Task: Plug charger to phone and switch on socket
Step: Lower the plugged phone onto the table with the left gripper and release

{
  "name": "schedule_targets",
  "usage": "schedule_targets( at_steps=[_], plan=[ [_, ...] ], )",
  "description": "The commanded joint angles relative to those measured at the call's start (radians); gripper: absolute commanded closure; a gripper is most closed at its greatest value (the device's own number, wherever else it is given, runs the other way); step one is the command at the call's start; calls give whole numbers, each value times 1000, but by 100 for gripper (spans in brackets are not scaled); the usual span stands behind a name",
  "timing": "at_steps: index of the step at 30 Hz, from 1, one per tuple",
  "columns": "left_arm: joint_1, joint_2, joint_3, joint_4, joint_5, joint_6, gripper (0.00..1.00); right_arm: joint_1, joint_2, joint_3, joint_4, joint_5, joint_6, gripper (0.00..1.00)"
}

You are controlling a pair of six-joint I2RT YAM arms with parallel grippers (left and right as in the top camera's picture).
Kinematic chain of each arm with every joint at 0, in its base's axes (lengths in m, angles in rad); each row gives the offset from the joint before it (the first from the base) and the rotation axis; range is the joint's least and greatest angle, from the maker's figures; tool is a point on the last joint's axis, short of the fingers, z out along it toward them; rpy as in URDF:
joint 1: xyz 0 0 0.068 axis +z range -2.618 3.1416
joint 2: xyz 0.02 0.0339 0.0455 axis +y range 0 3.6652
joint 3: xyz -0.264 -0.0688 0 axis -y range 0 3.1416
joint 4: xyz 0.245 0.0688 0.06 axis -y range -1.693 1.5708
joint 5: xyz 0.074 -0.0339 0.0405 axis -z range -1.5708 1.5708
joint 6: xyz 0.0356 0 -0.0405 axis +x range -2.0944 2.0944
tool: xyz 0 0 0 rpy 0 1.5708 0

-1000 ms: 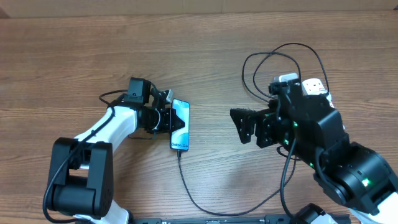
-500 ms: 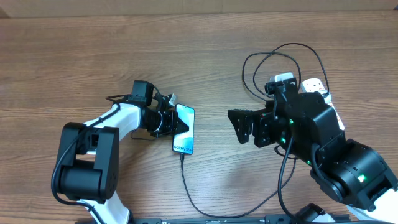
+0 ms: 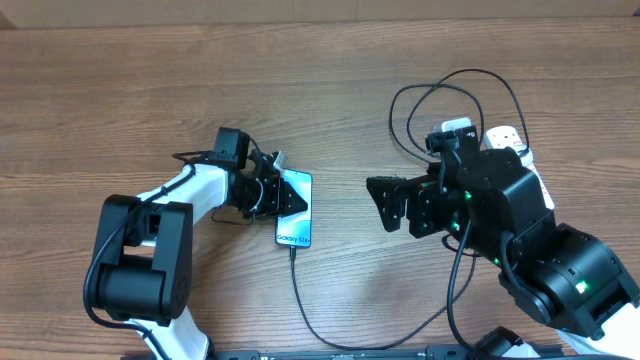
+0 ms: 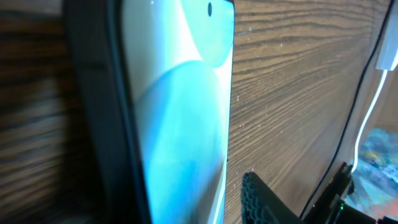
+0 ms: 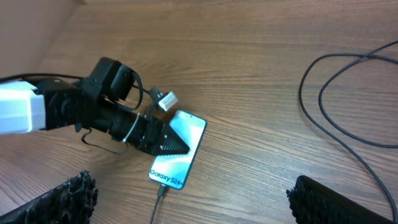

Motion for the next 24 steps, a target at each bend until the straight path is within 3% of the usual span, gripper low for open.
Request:
schedule_targets(
  at_steps=[1, 18, 24],
  plan=[
    [6, 28, -17, -20, -287, -25, 63, -6, -6, 12, 0, -2, -3, 0],
    [6, 27, 2, -82, -393, -34, 57, -6, -4, 12, 4, -2, -3, 0],
    [6, 27, 85, -186, -459, -34, 51, -6, 19, 12, 11, -2, -3, 0]
  ],
)
